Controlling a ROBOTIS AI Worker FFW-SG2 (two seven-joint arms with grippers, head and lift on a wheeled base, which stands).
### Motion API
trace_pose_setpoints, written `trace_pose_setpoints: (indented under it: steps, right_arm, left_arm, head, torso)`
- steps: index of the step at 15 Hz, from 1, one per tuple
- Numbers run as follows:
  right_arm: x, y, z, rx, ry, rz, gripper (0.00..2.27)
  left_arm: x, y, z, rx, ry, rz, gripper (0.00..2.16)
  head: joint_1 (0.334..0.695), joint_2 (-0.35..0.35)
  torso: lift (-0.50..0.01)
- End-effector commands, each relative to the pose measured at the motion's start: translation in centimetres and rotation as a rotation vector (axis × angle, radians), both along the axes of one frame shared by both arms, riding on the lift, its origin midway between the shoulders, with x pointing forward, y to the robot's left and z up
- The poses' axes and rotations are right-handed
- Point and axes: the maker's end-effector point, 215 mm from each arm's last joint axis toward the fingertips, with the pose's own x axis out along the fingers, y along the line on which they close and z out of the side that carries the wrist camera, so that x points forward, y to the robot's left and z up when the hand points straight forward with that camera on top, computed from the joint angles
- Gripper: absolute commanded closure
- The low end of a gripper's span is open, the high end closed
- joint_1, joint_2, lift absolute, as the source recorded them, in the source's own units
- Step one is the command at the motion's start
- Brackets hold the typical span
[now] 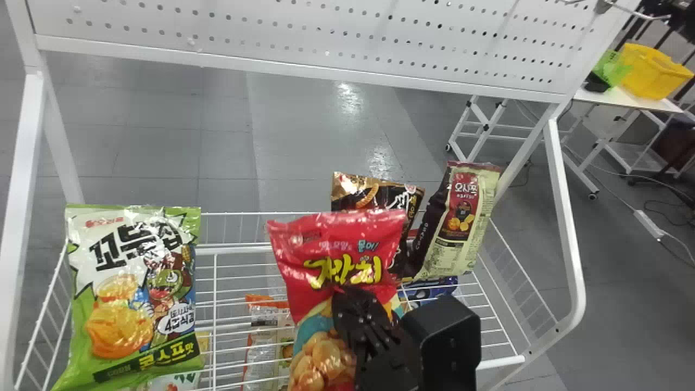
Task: Hold basket handle with left hand then pick Jagalchi snack with right hand and place into basket
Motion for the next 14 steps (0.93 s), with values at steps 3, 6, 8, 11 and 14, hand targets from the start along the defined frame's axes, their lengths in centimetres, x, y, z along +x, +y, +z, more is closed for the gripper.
trace_pose_setpoints:
  steps: [3, 6, 8, 11, 14]
  right_arm:
    - [-5.5, -2.6, -4.2, -0.122, 0.276, 0.008, 1.95]
    - [-9.1, -3.5, -5.9, -0.159, 0.423, 0.032, 1.95]
    - [-11.6, -4.1, -7.2, -0.178, 0.525, 0.046, 1.95]
    - [-12.9, -2.7, -7.8, -0.149, 0.569, 0.091, 1.95]
    - [-14.1, -1.8, -9.6, -0.136, 0.625, 0.119, 1.95]
  left_arm:
    - [0.2, 0.0, 0.0, -0.006, -0.002, 0.011, 1.4]
    - [0.3, 0.0, -0.1, -0.006, -0.003, 0.016, 1.4]
    - [0.4, 0.0, -0.1, -0.007, -0.003, 0.018, 1.4]
    - [0.4, -0.1, -0.1, -0.006, -0.003, 0.018, 1.4]
    - [0.4, -0.1, 0.0, -0.009, -0.003, 0.018, 1.4]
  head:
    - [0.695, -0.35]
    - [0.695, -0.35]
    - [0.695, -0.35]
    - [0.695, -0.35]
    - [0.695, -0.35]
  torso:
    - [-0.01]
    - [-0.01]
    - [-0.01]
    - [-0.01]
    - [-0.01]
